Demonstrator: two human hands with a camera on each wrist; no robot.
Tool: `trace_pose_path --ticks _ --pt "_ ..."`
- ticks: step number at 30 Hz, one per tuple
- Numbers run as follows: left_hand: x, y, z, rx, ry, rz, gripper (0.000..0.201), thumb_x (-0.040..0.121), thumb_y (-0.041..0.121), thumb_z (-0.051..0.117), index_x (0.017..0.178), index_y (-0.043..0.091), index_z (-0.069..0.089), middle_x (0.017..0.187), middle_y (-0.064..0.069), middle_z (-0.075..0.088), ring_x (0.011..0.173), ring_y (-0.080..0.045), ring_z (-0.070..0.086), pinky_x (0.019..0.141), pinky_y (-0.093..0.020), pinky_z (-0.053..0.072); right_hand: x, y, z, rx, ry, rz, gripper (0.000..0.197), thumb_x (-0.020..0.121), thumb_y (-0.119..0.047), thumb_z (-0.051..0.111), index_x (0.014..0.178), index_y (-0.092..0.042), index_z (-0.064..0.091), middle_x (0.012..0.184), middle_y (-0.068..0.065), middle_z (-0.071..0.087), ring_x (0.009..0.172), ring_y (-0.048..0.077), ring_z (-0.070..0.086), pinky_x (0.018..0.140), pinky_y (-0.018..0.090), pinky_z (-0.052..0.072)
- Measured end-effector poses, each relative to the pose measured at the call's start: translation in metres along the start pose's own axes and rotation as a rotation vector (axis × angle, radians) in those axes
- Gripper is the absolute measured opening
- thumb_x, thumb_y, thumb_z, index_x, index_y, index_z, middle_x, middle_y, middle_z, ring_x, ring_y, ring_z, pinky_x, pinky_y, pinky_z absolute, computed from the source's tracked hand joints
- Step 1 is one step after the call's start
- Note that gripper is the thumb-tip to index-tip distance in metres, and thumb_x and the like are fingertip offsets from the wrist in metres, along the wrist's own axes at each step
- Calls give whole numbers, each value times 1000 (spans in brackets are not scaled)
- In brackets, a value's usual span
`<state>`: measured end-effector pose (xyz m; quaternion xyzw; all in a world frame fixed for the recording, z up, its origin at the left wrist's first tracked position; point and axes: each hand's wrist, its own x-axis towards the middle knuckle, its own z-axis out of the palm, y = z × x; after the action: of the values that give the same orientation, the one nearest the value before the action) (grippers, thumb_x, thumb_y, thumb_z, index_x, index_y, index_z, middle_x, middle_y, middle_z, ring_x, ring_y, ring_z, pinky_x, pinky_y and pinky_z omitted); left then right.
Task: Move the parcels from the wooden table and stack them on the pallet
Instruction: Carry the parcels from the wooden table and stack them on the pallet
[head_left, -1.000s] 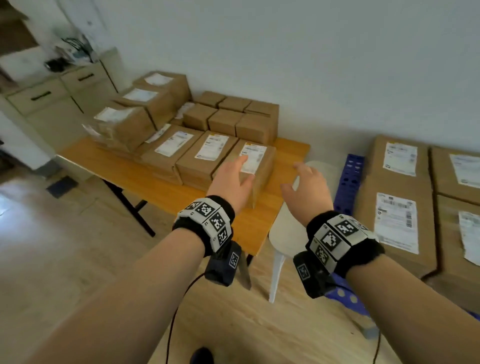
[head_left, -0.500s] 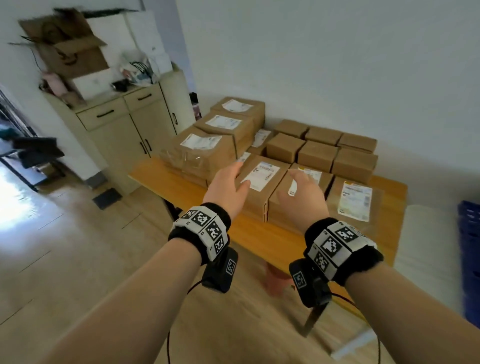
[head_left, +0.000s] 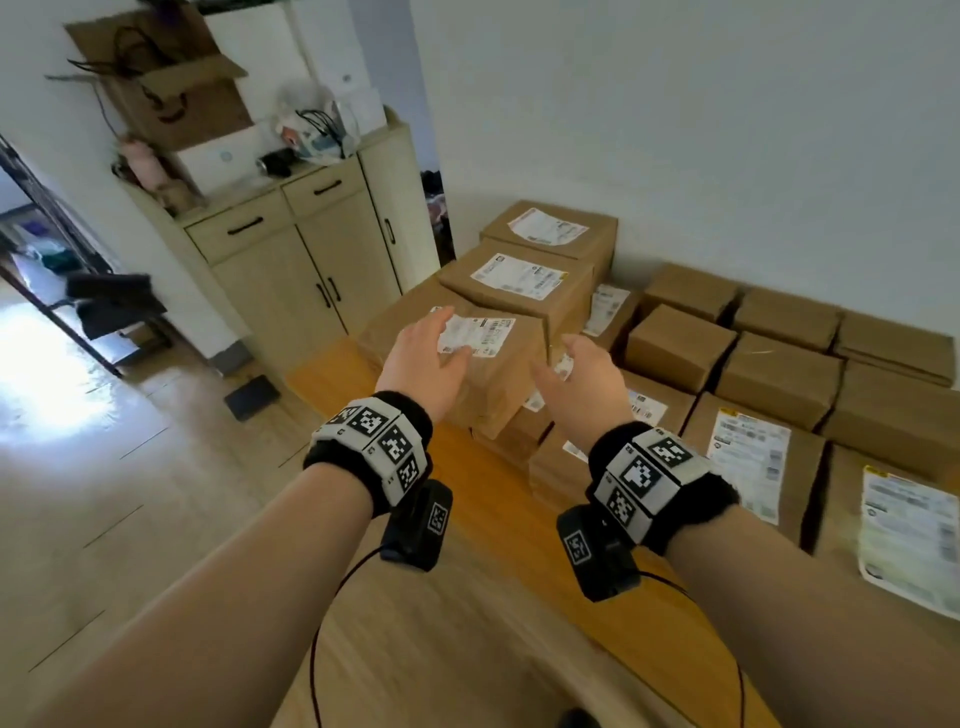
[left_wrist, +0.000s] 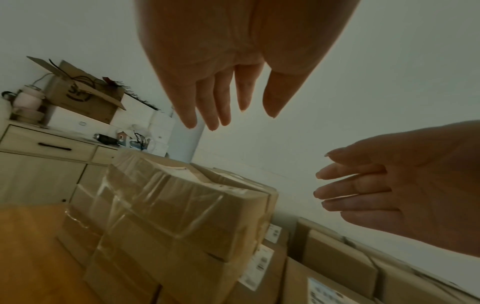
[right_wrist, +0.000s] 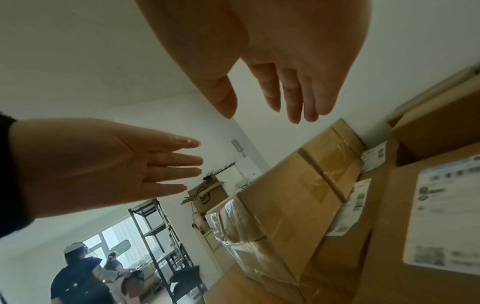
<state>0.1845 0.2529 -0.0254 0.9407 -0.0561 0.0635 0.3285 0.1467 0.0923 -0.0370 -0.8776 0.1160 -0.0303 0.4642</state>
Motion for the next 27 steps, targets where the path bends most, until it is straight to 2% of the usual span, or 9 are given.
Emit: trace_pose_path --ticks 3,6,8,10,12,16,19,22,27 --pt "23 -21 -1 46 -8 -47 52 93 28 52 142 22 34 145 -3 38 131 -18 38 101 -26 31 19 -5 20 -28 -37 42 48 95 -33 49 136 -9 40 133 8 49 102 13 46 79 23 35" --pt "43 -39 0 59 -59 -90 58 92 30 53 144 23 29 149 -7 30 136 -23 29 109 -37 28 36 -10 42 -46 -31 115 52 94 -41 48 136 -10 41 135 11 47 114 22 50 88 31 42" --pt "62 -53 -1 65 -93 -125 64 90 34 55 145 22 25 151 -10 23 138 -28 26 112 -43 27 48 -11 61 -48 -13 161 57 92 -49 46 134 -11 42 132 11 51 113 26 54 91 37 49" --pt "81 -70 -4 102 -132 -141 69 88 37 56 146 21 22 150 -14 23 137 -33 25 112 -47 28 56 -12 77 -37 19 211 64 89 -54 46 135 -10 40 132 10 52 112 25 56 90 40 52" --pt "99 -88 -7 133 -185 -145 72 88 40 56 146 18 20 148 -17 25 135 -35 28 110 -47 30 60 -14 92 4 76 280 71 87 -57 47 139 -11 35 138 9 49 118 27 53 93 43 51" --pt "127 -117 -2 76 -328 -119 74 86 44 57 145 13 23 143 -14 38 126 -33 43 102 -46 41 61 -21 117 84 211 414 70 88 -51 53 142 -13 29 135 9 51 116 27 55 95 43 50" --pt "132 -125 1 21 -369 -46 65 87 42 57 140 11 33 136 -12 46 116 -29 52 95 -39 47 56 -24 127 143 289 472 66 90 -41 56 142 -12 29 133 6 52 117 24 54 94 35 49" --pt "132 -126 0 -10 -378 14 60 87 40 57 136 13 38 131 -9 50 112 -26 54 93 -36 46 47 -27 128 157 352 509 68 90 -40 56 145 -11 26 134 6 51 118 24 53 90 33 47" --pt "119 -115 -5 -26 -368 88 58 87 41 57 134 12 42 128 -10 47 112 -27 52 93 -37 46 26 -28 121 207 468 506 58 90 -36 57 138 -12 35 129 3 55 113 22 55 90 34 50"
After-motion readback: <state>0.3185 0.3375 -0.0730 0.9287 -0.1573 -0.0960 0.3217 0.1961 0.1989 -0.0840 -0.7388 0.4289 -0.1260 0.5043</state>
